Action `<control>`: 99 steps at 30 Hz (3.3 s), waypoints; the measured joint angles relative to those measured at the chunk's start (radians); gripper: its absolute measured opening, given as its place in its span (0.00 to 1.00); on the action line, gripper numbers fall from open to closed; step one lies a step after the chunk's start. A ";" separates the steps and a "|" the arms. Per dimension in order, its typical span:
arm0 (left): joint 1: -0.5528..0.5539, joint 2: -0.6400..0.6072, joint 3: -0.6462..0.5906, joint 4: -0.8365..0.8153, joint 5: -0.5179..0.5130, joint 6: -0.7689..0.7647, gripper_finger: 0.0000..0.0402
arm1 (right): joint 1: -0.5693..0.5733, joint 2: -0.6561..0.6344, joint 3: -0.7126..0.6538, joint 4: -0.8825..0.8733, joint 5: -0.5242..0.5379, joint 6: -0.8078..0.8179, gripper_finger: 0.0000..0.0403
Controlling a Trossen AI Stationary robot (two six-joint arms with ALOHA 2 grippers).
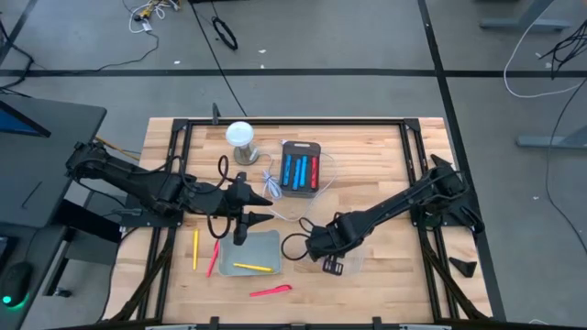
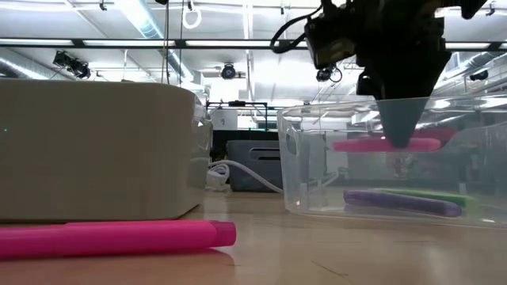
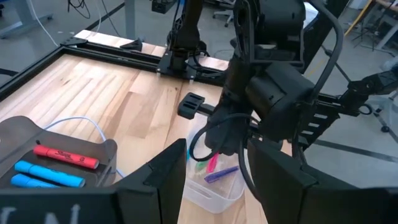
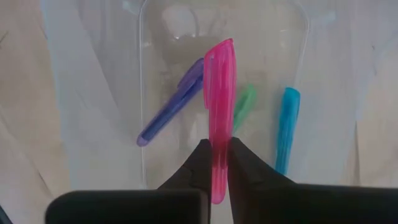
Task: Pick & Place Markers
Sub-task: Put the pink pen into the transparent bin, then put the bottom pink highlighter pen into the gray bin
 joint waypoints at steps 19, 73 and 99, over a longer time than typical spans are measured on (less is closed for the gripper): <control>0.000 0.000 0.000 -0.015 0.011 0.000 0.45 | 0.003 0.000 0.000 0.023 -0.008 -0.003 0.55; 0.000 0.000 0.000 0.012 -0.043 0.000 0.45 | -0.043 -1.251 -1.101 0.922 0.224 -0.162 0.57; 0.000 0.000 0.000 0.013 -0.046 -0.001 0.45 | -0.124 -1.480 -1.417 1.407 0.149 -0.308 0.57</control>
